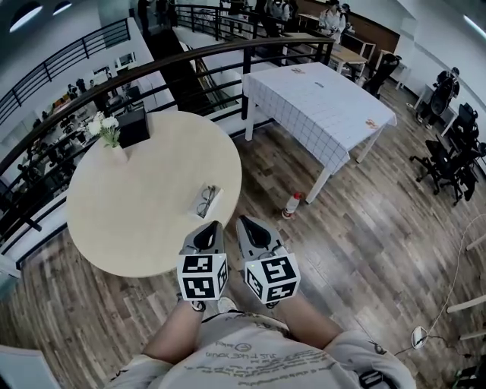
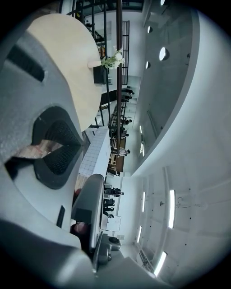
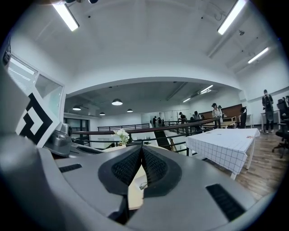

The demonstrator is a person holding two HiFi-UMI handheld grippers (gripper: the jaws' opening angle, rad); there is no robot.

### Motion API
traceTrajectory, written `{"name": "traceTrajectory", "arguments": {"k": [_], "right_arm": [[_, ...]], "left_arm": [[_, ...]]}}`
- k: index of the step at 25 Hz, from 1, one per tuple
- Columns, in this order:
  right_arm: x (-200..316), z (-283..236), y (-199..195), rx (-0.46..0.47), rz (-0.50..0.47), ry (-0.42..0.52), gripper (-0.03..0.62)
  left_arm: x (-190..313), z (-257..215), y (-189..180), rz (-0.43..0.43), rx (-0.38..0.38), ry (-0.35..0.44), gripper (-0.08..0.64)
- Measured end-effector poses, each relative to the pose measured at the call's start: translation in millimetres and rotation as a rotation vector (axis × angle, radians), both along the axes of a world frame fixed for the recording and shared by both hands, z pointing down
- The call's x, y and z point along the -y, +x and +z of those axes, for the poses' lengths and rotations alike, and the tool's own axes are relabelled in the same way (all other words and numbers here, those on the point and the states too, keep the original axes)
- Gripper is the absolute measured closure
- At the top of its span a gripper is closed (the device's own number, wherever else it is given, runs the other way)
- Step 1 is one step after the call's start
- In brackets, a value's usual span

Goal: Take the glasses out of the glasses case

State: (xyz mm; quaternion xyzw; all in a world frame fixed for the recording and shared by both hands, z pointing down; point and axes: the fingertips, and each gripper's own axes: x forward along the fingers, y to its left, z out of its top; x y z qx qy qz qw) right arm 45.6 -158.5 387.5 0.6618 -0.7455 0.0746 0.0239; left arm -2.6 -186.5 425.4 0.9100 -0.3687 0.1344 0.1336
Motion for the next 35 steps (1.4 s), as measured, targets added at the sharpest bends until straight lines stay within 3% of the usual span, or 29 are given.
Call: {"name": "traceTrajectory", "arguments": {"k": [6,10,15,23,29,35], "right_arm": [[51,9,5,0.017,-0.019,-0.025,0.577],[37,32,15,0.04,-0.039,-0.036,0.577],[5,44,1,0.06,-0.087,-0.057,0.577],[57,51,-6,0.053,-0.207,-0.067,0.577],[85,57,5,0.033,-0.266,-0.105,0.577],[117,68,24,0.017,-0.311,-0.141,0.577]], "left_arm": [[51,11,3,-0.021,0.01,-0.039,0.547],[32,34,7,-0.042,0.017,-0.061,0.548],[-10,51,-17,-0.085,0.03,-0.084,0.548],[33,72,-33,-0.215,0.067,-0.096,0.548],[55,84,-19,-0.237,0.103,-0.125,0.546],[83,119,8,-0.172,0.218,-0.149,0.546]]}}
